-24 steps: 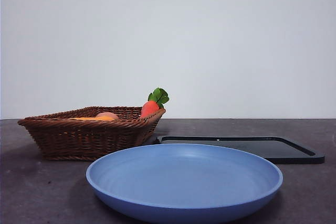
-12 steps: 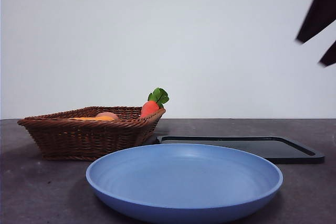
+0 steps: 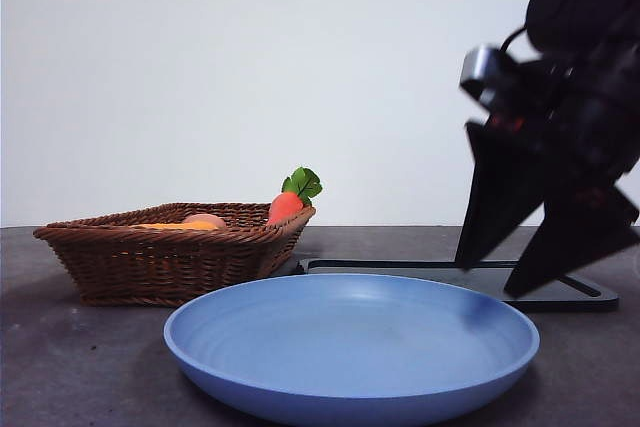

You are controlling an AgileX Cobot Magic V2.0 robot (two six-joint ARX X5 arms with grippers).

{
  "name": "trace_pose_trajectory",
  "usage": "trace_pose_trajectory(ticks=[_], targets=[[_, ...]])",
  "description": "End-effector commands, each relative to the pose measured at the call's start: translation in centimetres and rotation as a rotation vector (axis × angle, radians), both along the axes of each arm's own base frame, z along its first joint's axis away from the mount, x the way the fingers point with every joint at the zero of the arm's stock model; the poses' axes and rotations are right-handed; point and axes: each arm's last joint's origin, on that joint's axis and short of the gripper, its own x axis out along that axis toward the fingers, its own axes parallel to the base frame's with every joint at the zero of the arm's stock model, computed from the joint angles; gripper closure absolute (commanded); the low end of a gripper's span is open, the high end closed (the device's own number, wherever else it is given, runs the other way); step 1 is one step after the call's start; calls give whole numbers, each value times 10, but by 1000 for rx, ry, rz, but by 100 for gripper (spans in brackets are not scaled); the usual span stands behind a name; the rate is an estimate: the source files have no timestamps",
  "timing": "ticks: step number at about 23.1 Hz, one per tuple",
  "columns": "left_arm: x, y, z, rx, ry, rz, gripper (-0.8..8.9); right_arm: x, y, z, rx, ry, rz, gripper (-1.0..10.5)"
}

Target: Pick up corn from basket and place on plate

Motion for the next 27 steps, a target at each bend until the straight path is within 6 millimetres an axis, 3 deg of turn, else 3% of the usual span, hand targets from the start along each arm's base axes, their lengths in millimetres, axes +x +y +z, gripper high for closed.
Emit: trace_pose_trajectory(ticks=[1,6,12,23,27], targets=[[1,0,7,5,-32,-11,435,7,6,-7,-19,15,-7,665],[1,0,7,5,-32,-11,435,9,11,-16,-24,36,-2,710],[1,-1,7,5,-31,-13,435,9,11,-17,-25,41,-1,895],[9,-5,6,8,-8,-41,436,10,11,-19,-24,75,-53,945],[20,-8,10,41,-6,-36,436,7,7,-11,-20,78,-72,945]])
